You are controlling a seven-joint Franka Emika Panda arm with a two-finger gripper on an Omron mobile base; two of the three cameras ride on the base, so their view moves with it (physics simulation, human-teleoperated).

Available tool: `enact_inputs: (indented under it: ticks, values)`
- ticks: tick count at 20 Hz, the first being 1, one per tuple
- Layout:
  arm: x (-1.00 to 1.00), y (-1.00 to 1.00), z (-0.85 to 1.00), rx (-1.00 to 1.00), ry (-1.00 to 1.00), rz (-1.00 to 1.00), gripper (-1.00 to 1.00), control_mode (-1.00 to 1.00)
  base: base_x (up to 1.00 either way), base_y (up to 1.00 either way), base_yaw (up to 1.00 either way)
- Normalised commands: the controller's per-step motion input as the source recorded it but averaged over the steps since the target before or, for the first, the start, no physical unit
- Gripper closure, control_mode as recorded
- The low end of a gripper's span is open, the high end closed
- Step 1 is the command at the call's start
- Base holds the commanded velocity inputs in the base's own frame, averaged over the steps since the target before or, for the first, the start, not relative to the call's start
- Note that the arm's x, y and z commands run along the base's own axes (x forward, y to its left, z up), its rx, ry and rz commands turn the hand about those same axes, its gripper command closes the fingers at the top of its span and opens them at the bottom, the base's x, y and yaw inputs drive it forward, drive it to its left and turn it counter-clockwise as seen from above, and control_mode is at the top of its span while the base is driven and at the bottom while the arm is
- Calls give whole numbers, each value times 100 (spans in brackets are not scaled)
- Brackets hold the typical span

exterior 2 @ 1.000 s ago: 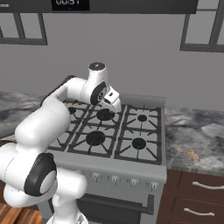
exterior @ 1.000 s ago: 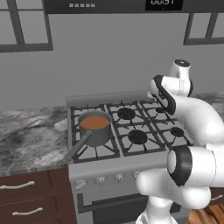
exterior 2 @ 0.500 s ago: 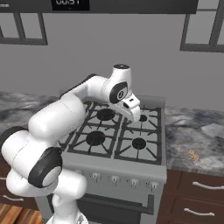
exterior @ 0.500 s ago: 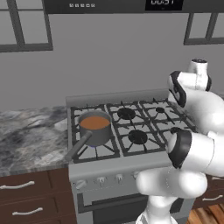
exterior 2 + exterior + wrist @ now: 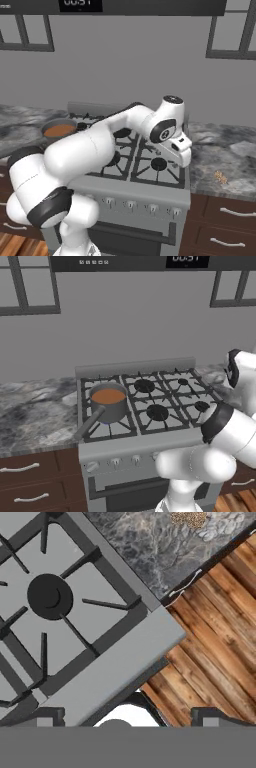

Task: Pick up the sugar cube(s) and place them in the saucepan with hot chocolate.

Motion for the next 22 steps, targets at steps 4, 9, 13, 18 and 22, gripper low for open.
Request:
enact_inputs:
  ticks: [4, 9, 13, 18, 22]
  values:
    - [-13, -57, -22, 0, 0, 13, -100, -100, 0, 0, 0]
    - [0, -26, -14, 0, 1, 14, -100, -100, 0, 0, 0]
    - [10, -47, -22, 0, 3, 18, -100, -100, 0, 0, 0]
    - [27, -49, -23, 0, 0, 13, -100, -100, 0, 0, 0]
    - [1, -61, -12, 2, -5, 7, -100, -100, 0, 0, 0]
